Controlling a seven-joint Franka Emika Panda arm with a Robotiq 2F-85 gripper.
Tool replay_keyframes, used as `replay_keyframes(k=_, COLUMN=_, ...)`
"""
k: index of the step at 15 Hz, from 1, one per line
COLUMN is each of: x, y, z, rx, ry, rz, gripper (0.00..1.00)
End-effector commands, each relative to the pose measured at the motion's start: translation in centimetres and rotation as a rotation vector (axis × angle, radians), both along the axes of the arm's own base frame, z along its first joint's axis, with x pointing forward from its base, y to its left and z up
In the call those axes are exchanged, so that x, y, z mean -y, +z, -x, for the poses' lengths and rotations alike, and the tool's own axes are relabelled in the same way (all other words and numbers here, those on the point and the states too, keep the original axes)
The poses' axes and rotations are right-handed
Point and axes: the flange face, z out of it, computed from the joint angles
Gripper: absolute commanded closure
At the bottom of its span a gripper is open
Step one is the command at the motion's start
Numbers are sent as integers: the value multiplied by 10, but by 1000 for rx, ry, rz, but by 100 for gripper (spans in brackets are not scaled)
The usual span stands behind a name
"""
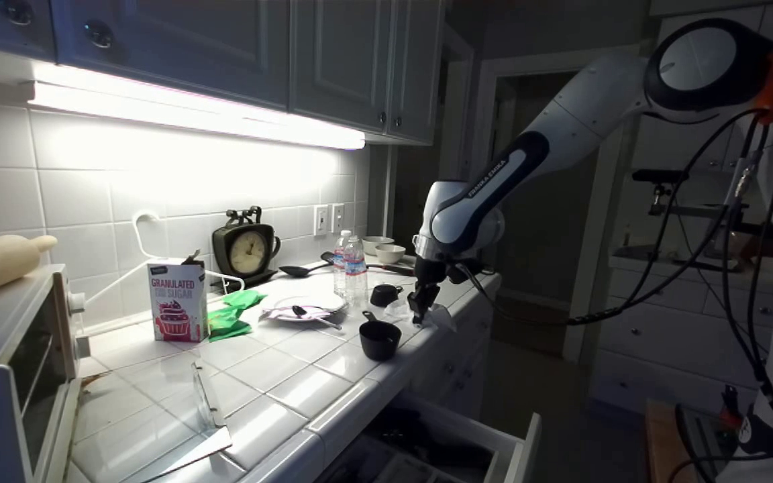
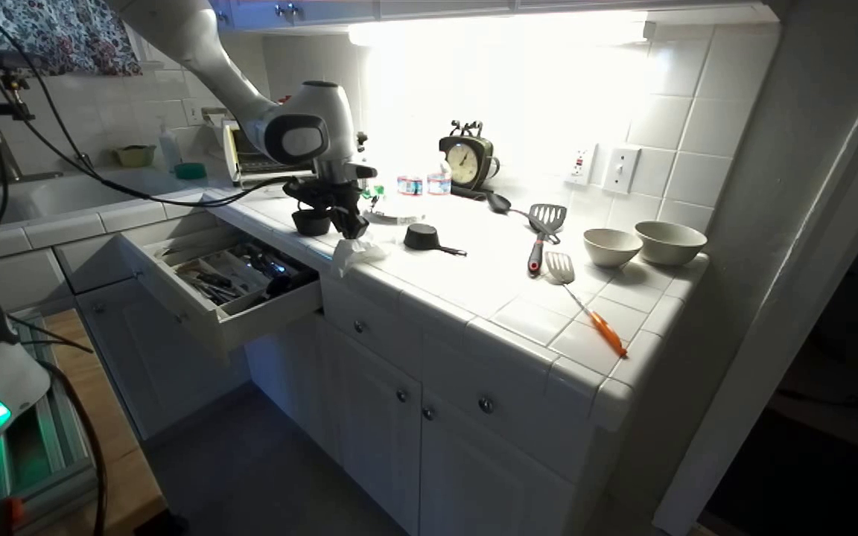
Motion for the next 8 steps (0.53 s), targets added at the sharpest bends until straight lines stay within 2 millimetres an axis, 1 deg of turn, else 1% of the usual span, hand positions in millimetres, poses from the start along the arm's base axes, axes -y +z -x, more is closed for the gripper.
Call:
replay_keyframes(k=1, x=14, y=-2, z=6, rx=-9, ry=-21, rz=21, gripper=100)
replay_keyframes(k=4, x=50, y=-2, z=5, rx=-3, ry=-74, rz=64, gripper=100)
replay_keyframes(k=6, x=77, y=0, z=7, rx=-5, ry=-111, rz=91, gripper=100)
replay_keyframes(k=8, x=98, y=1, z=12, rx=-8, ry=-137, rz=116, gripper=100)
